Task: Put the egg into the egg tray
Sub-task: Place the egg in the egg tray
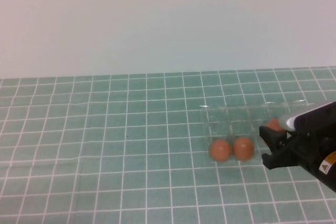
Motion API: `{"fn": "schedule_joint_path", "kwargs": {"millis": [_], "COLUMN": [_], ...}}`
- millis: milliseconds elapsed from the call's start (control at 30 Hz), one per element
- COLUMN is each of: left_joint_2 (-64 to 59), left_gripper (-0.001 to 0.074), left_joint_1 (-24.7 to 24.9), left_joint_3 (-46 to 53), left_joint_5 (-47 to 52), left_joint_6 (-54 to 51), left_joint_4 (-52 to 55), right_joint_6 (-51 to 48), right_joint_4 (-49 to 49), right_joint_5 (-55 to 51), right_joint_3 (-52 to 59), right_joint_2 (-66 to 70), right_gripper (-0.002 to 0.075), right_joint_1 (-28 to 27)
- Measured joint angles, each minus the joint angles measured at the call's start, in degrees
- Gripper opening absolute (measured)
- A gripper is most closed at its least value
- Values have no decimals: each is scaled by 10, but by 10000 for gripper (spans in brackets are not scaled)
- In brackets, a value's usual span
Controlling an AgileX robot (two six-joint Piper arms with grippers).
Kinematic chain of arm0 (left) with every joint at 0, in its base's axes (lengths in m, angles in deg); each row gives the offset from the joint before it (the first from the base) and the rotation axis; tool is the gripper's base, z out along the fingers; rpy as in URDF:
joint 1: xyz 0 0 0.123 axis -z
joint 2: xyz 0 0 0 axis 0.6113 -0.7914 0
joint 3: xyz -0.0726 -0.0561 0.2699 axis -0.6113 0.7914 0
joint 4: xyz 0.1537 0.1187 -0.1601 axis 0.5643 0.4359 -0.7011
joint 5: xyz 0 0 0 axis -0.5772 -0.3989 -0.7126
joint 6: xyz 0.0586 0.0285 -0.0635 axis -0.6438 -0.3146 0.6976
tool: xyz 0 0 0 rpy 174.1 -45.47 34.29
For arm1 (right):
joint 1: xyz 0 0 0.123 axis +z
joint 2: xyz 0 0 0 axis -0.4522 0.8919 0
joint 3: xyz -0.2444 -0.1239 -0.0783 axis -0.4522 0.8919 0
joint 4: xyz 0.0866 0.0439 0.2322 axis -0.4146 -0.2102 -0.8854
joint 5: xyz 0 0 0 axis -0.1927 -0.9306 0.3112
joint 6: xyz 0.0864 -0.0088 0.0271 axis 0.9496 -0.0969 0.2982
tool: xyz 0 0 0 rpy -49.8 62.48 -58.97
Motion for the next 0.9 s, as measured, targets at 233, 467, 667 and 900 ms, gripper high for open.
{"fn": "schedule_joint_path", "kwargs": {"millis": [233, 467, 667, 900], "left_joint_2": [0, 0, 0, 0], "left_gripper": [-1, -1, -1, -1], "left_joint_1": [0, 0, 0, 0], "left_joint_3": [0, 0, 0, 0], "left_joint_5": [0, 0, 0, 0], "left_joint_6": [0, 0, 0, 0], "left_joint_4": [0, 0, 0, 0], "right_joint_6": [-1, -20, -20, -20], "right_joint_4": [0, 0, 6, 17], "right_joint_5": [48, 113, 116, 119], "right_joint_3": [0, 0, 0, 8], "right_joint_2": [69, 110, 113, 100], "right_gripper": [356, 356, 365, 447], "right_joint_1": [0, 0, 0, 0]}}
